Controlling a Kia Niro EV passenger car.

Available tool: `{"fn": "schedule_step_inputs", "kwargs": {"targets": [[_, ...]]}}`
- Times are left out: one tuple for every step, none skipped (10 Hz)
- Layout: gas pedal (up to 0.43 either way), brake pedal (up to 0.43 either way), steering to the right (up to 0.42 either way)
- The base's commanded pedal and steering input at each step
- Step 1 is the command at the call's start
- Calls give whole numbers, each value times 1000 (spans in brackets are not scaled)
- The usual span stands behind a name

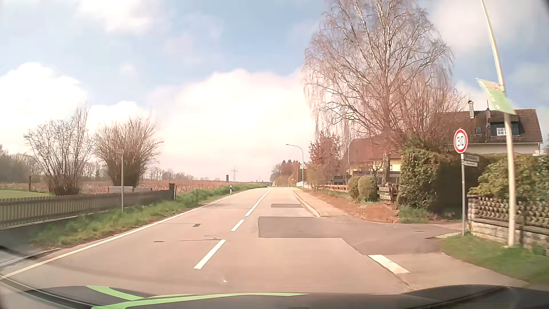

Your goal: Follow the waypoints while adhering to traffic rules and regulations

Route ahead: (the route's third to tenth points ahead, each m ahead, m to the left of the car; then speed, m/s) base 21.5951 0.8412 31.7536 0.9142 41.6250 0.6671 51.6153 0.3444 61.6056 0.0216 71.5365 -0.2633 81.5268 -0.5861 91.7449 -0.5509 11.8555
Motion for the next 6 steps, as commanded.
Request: {"fn": "schedule_step_inputs", "kwargs": {"targets": [[228,0,-3],[228,0,-2],[228,0,-1],[228,0,-1],[228,0,-1],[228,0,0]]}}
